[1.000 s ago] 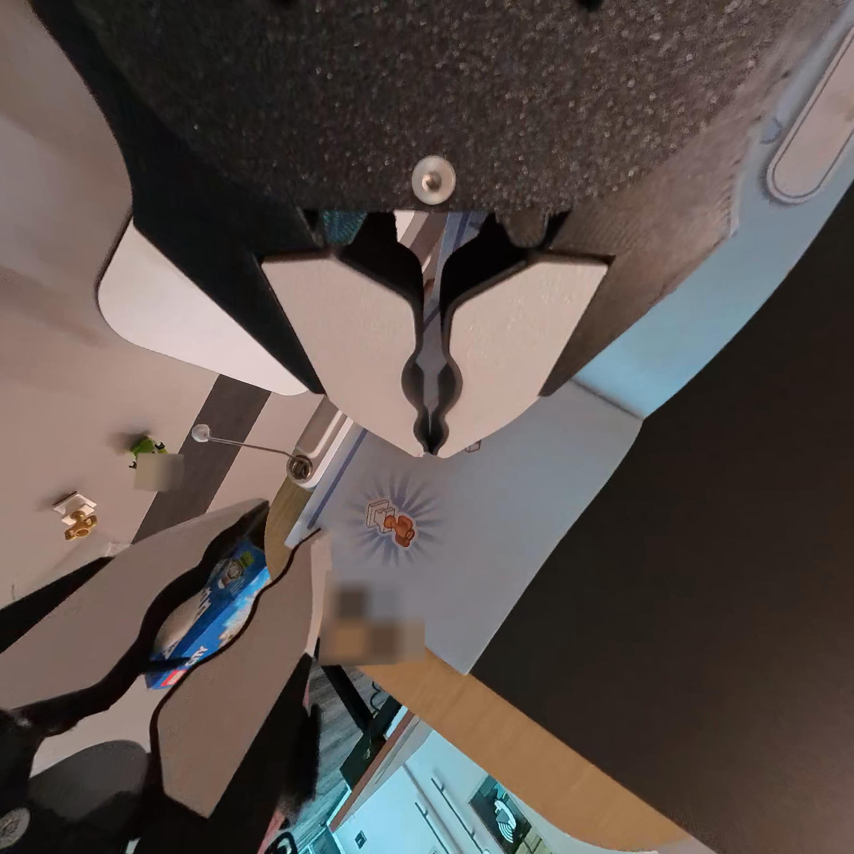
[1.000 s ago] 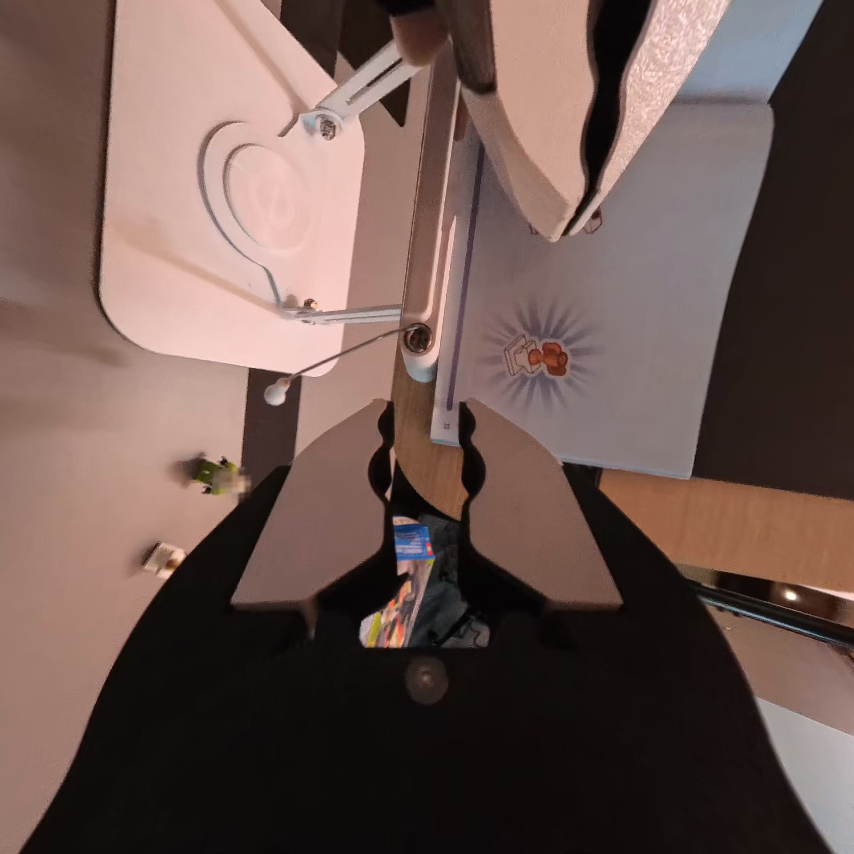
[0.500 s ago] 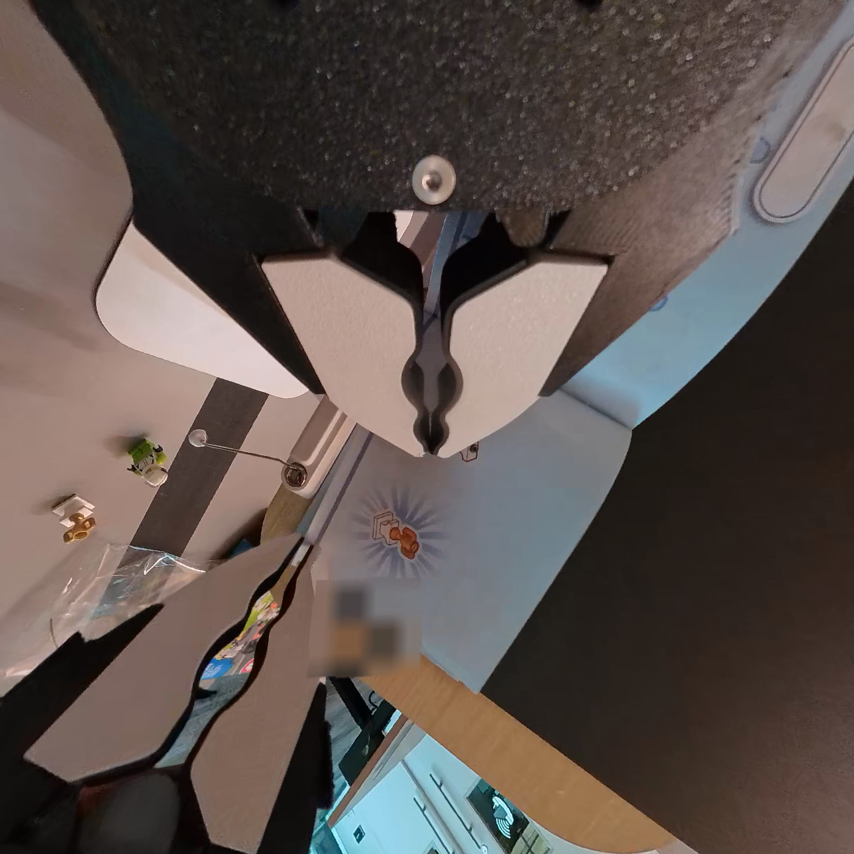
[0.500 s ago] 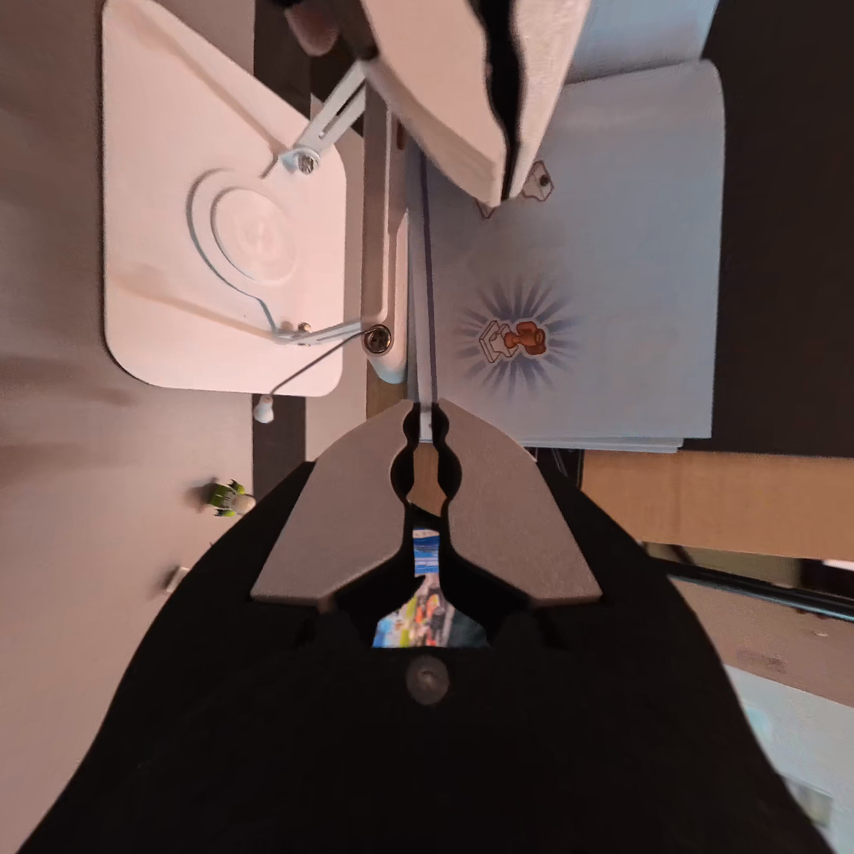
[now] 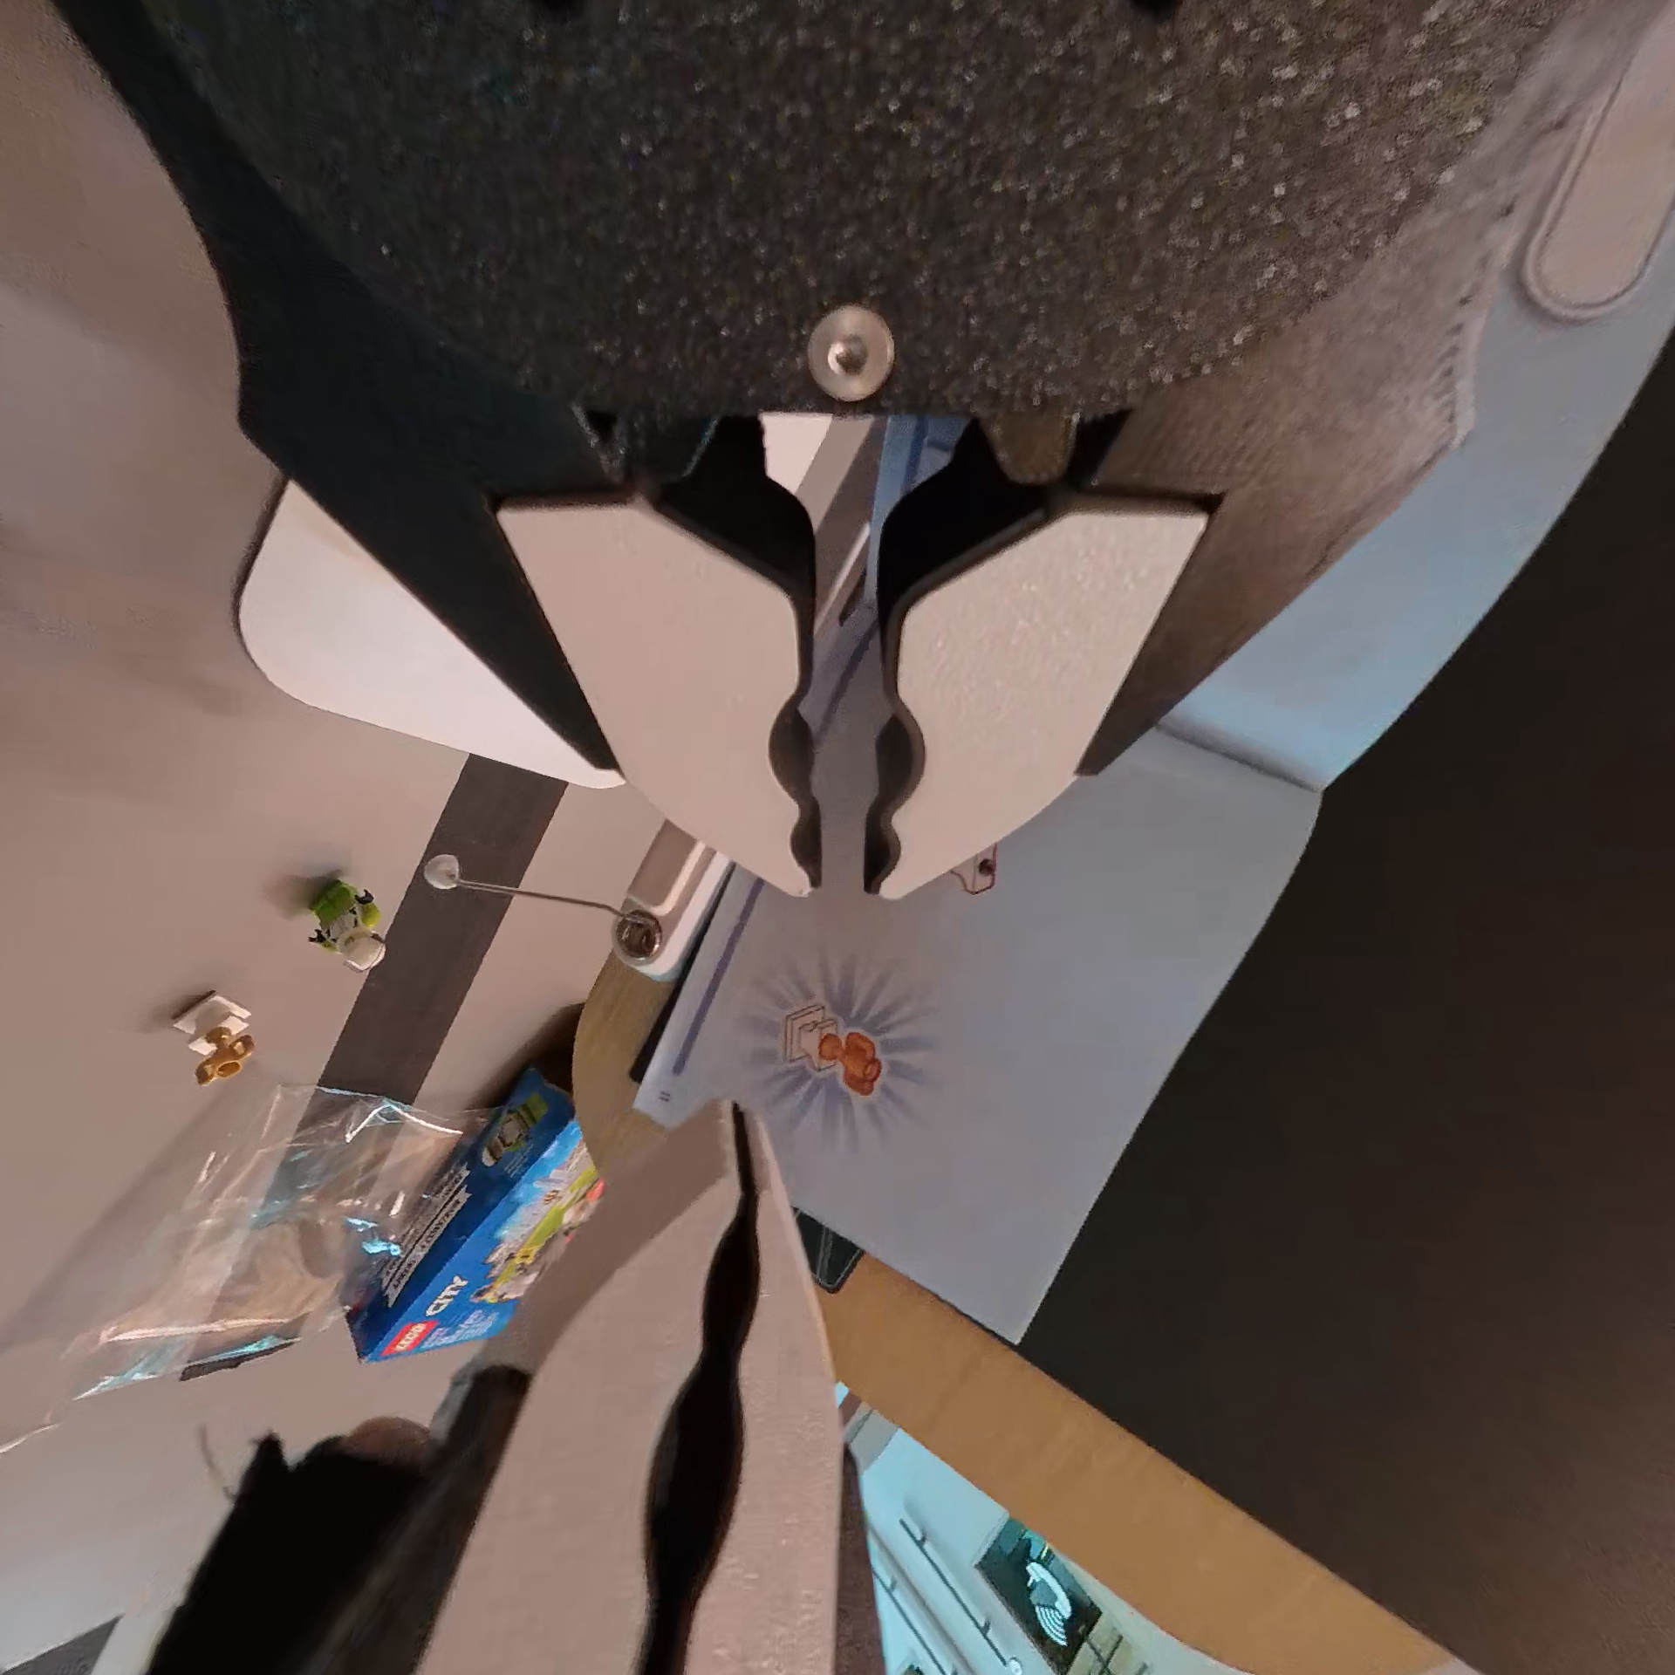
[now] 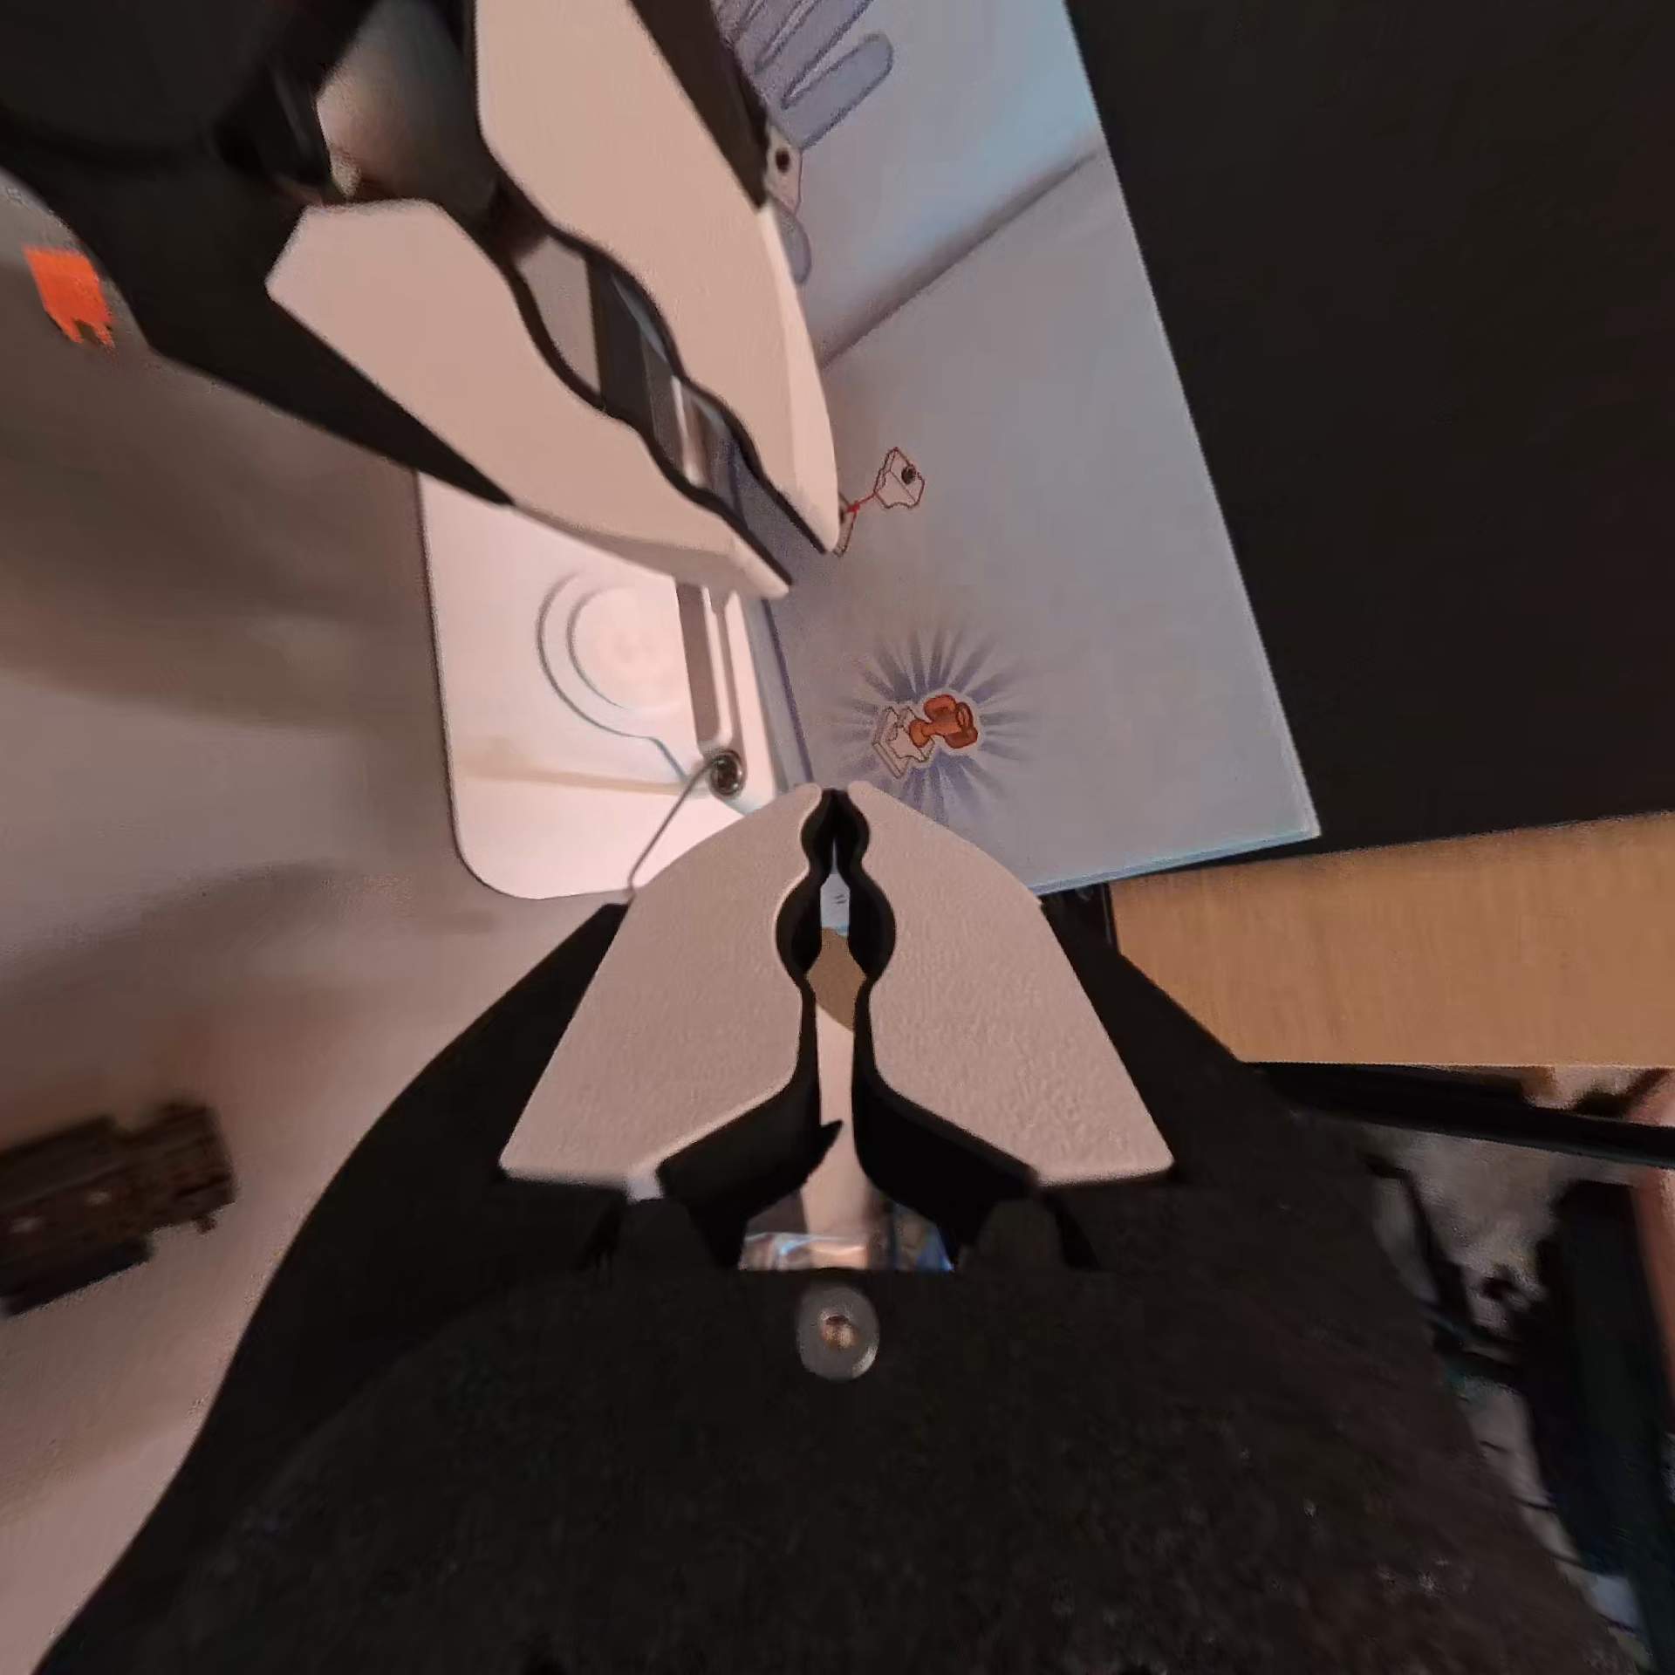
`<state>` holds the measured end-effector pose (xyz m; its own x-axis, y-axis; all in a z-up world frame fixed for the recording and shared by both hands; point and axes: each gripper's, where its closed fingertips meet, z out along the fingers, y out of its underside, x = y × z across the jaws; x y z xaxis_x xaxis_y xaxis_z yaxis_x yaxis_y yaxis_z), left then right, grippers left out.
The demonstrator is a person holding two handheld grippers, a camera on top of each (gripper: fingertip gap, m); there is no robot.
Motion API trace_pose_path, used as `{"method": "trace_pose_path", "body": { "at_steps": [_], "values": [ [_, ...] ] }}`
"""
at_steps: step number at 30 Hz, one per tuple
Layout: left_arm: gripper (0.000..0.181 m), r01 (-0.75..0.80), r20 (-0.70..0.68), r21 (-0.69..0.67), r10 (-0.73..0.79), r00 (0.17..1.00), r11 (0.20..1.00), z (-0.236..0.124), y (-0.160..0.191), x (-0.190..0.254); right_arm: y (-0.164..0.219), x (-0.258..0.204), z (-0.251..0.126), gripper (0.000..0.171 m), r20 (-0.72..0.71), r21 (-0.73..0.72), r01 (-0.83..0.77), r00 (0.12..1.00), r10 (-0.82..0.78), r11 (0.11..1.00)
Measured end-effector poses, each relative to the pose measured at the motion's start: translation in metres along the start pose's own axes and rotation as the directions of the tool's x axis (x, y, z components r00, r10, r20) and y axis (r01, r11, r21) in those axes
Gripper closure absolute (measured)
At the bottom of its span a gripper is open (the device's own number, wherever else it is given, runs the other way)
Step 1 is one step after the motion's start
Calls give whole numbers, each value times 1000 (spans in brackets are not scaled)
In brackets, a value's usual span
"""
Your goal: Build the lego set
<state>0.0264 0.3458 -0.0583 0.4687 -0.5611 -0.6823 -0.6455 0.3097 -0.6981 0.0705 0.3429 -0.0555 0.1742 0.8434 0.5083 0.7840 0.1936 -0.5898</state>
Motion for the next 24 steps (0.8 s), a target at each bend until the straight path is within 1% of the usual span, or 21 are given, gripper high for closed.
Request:
{"method": "trace_pose_path", "body": {
  "at_steps": [2,4,5,7,9,10,12,15,21,24],
  "values": [
    [172,-2,-3,-5,2,1000,1000,1,-1,2,0,4,-2,171,2,-9,-23,1000,23,1000],
    [172,-10,-1,-6,10,1000,1000,2,-2,2,2,7,-5,171,-11,-21,-12,1000,12,1000],
    [172,-13,-1,-7,13,1000,1000,2,-2,2,6,8,-5,171,-31,-40,23,999,-25,999],
    [172,-14,2,-12,14,1000,1000,3,-1,0,15,6,-3,171,-92,-85,156,982,-163,984],
    [172,-11,9,-14,11,1000,1000,3,1,-3,23,-1,2,152,-126,-121,268,951,-283,956],
    [172,-7,11,-12,7,1000,1000,3,1,-5,26,-4,4,149,-146,-134,310,933,-328,941],
    [172,-3,14,-17,3,1000,1000,3,3,-7,27,-6,8,148,-195,-149,385,891,-409,911],
    [172,-12,18,-22,12,1000,1000,3,4,-9,30,-4,11,149,-230,-169,424,861,-454,890],
    [173,-7,26,-20,8,1000,1000,1,6,-12,29,1,11,168,-250,-187,446,840,-481,875],
    [173,-4,29,-18,4,1000,1000,-1,7,-13,29,0,11,171,-245,-197,453,836,-491,870]
  ]
}}
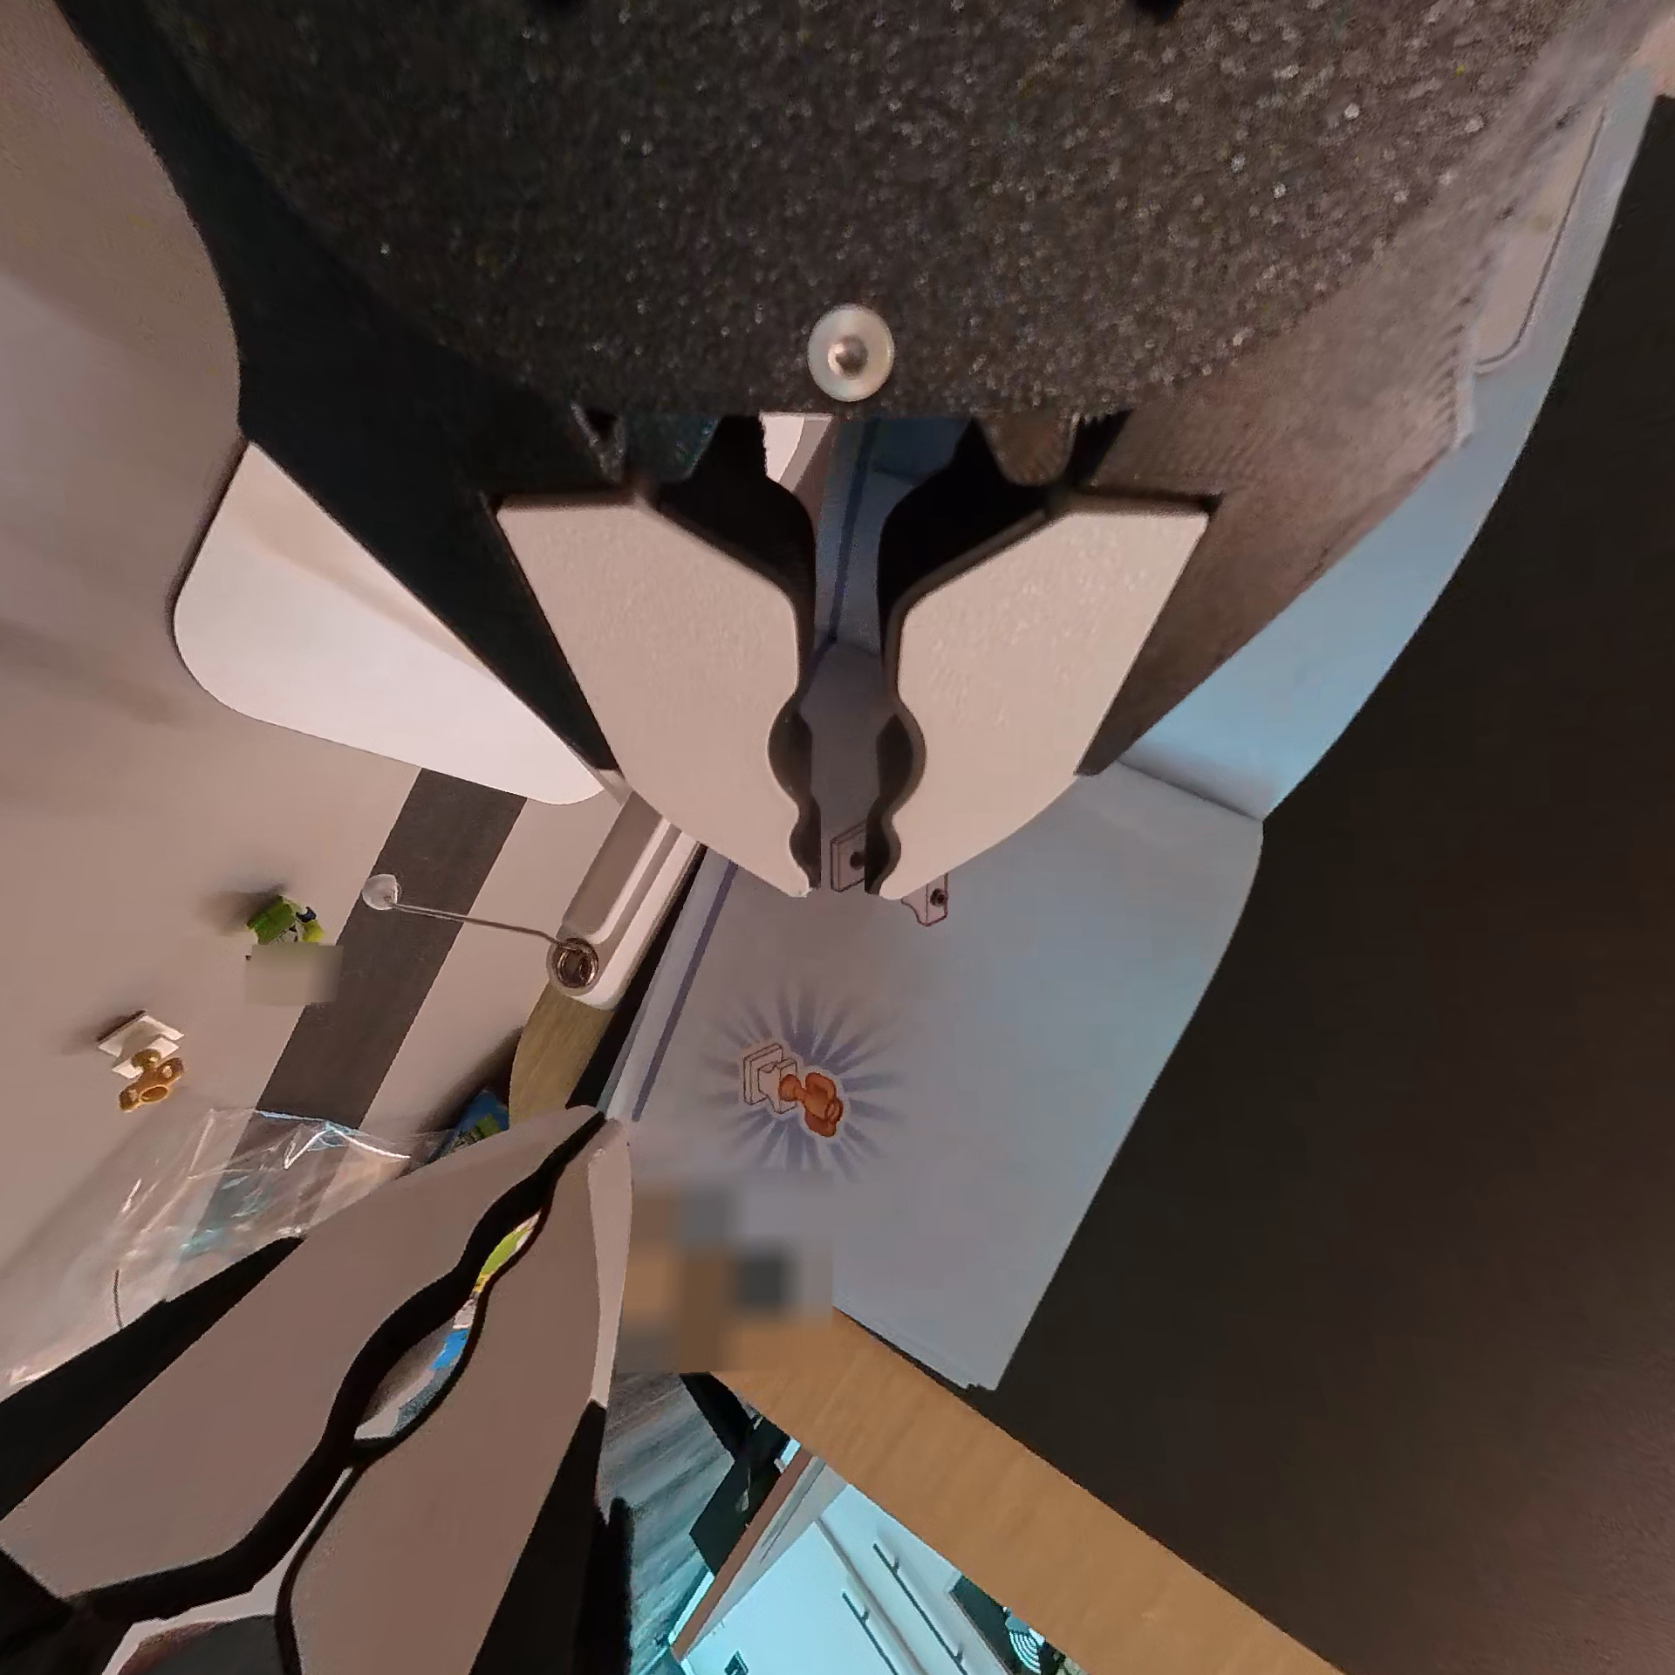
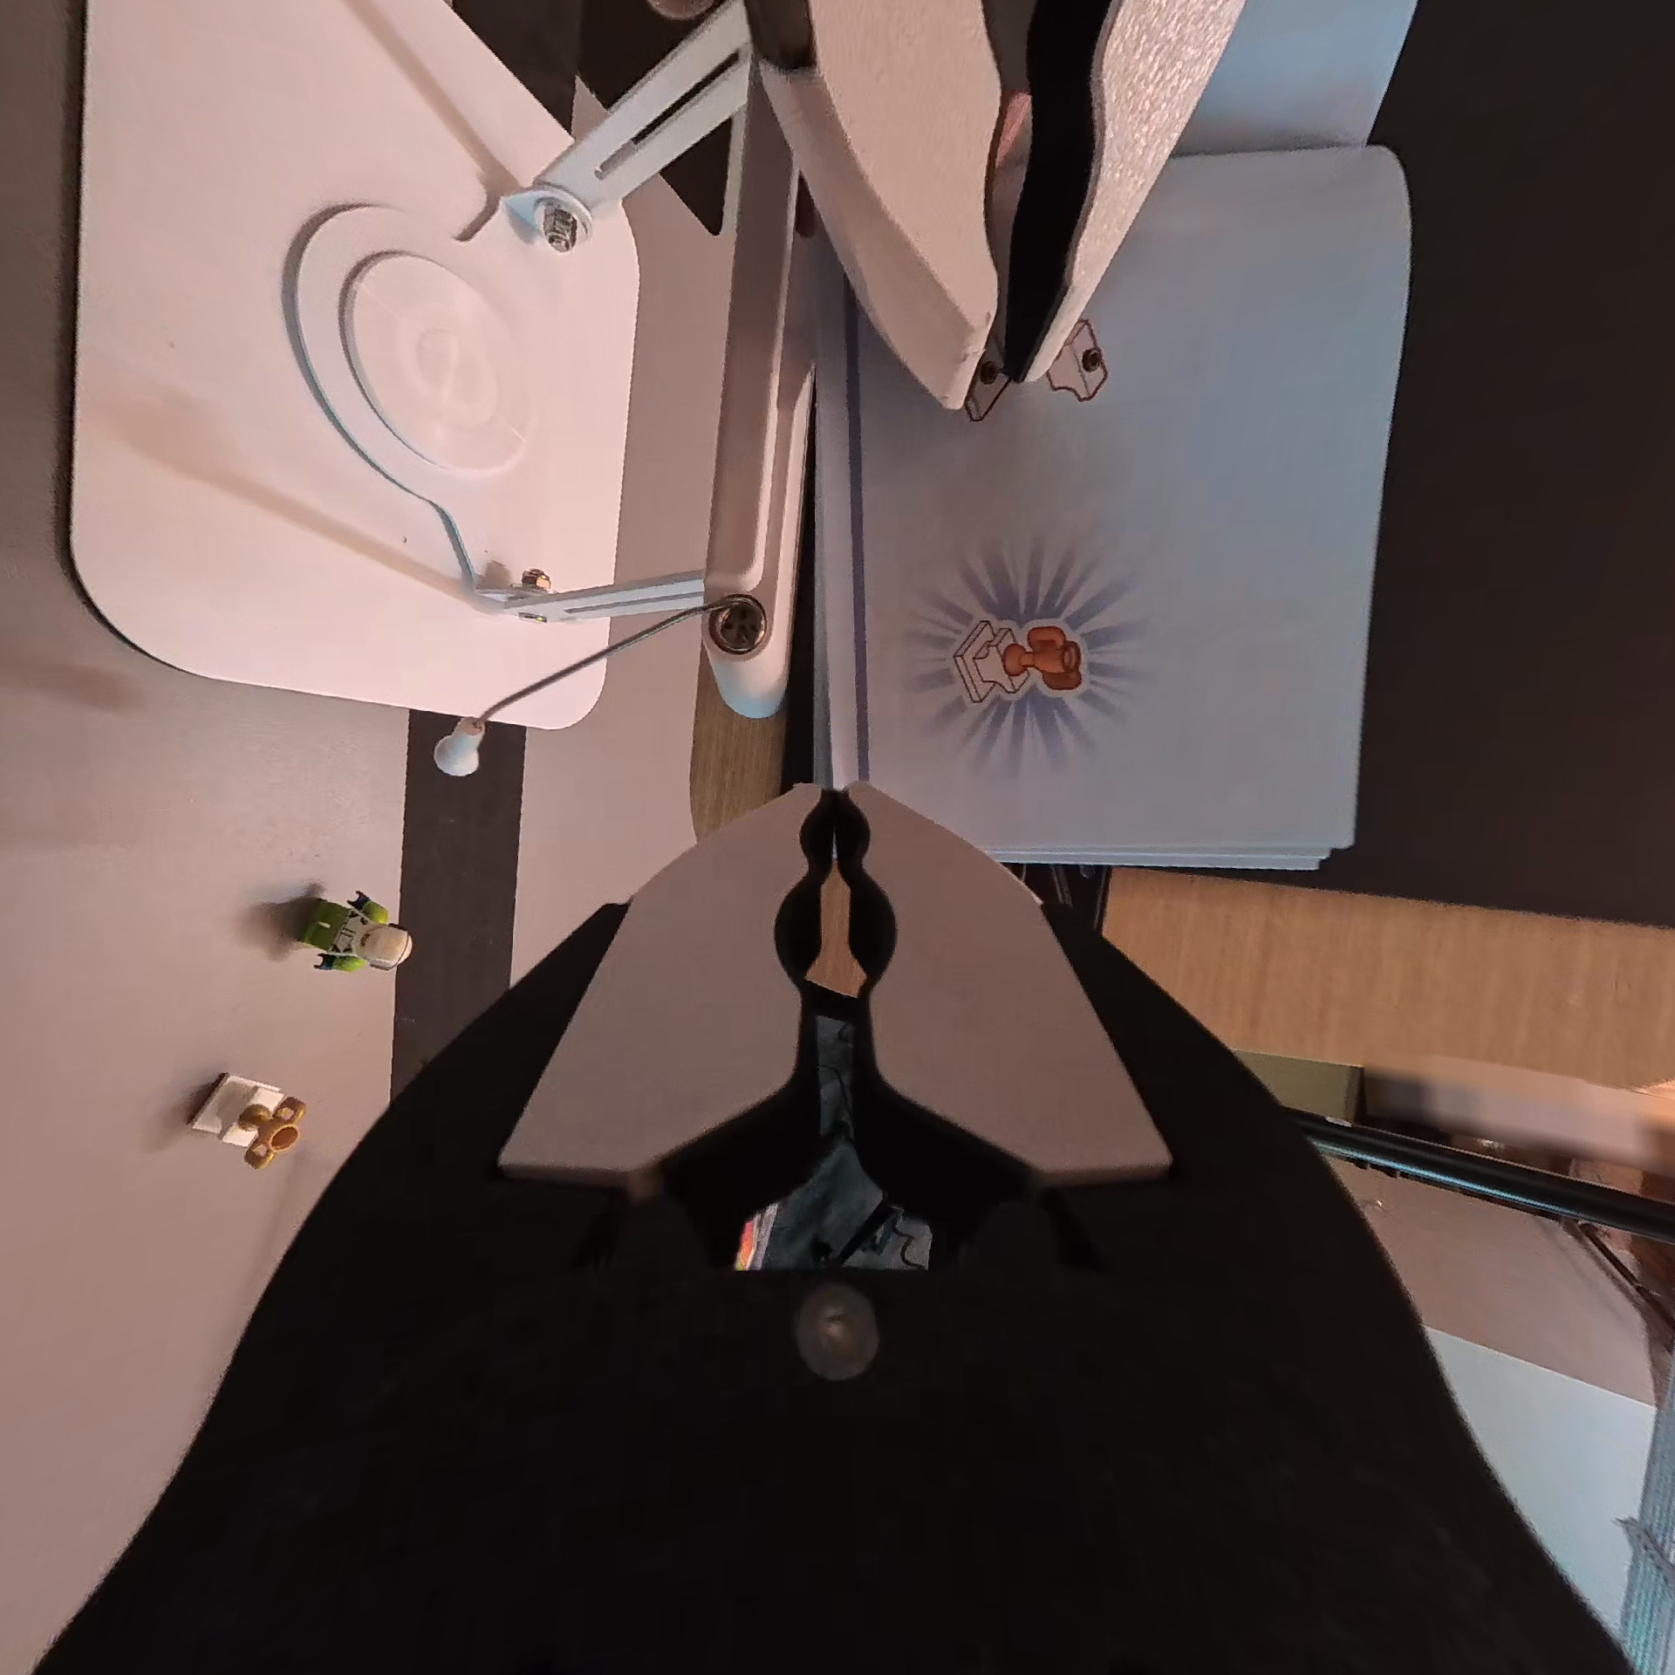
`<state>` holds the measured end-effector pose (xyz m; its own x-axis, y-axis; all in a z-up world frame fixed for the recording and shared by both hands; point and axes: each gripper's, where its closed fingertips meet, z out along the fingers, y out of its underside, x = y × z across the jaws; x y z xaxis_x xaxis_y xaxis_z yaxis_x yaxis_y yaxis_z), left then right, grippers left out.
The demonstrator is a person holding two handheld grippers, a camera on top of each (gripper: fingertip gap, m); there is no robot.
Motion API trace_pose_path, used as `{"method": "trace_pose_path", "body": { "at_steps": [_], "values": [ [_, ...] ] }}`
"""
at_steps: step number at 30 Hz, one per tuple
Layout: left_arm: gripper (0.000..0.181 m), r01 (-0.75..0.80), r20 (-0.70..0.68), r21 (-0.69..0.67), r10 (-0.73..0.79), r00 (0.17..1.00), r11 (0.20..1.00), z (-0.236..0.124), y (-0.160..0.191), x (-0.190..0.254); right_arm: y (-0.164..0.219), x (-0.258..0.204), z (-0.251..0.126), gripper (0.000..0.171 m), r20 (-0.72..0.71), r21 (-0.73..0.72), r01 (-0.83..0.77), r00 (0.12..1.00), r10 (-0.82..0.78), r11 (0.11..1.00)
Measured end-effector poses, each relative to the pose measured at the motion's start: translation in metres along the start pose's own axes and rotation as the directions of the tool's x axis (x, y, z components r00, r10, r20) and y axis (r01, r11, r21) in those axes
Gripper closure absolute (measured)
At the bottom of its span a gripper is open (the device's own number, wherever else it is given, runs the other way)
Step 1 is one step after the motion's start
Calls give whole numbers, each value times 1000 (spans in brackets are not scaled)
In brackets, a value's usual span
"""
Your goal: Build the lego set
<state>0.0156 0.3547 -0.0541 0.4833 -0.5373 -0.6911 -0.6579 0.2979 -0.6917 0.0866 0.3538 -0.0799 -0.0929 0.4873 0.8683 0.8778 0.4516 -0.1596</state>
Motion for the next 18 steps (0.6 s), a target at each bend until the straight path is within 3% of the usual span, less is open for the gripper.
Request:
{"method": "trace_pose_path", "body": {
  "at_steps": [5,11,18],
  "values": [
    [173,8,3,11,-9,1000,1000,-7,-2,1,-2,-4,-2,171,34,0,-35,999,35,999],
    [171,1,-31,28,0,1000,1000,-16,-7,18,-12,-1,-10,171,119,33,-208,972,202,978],
    [169,24,-52,23,-23,998,999,-14,-12,25,-20,6,-19,171,165,54,-303,943,291,951]
  ]
}}
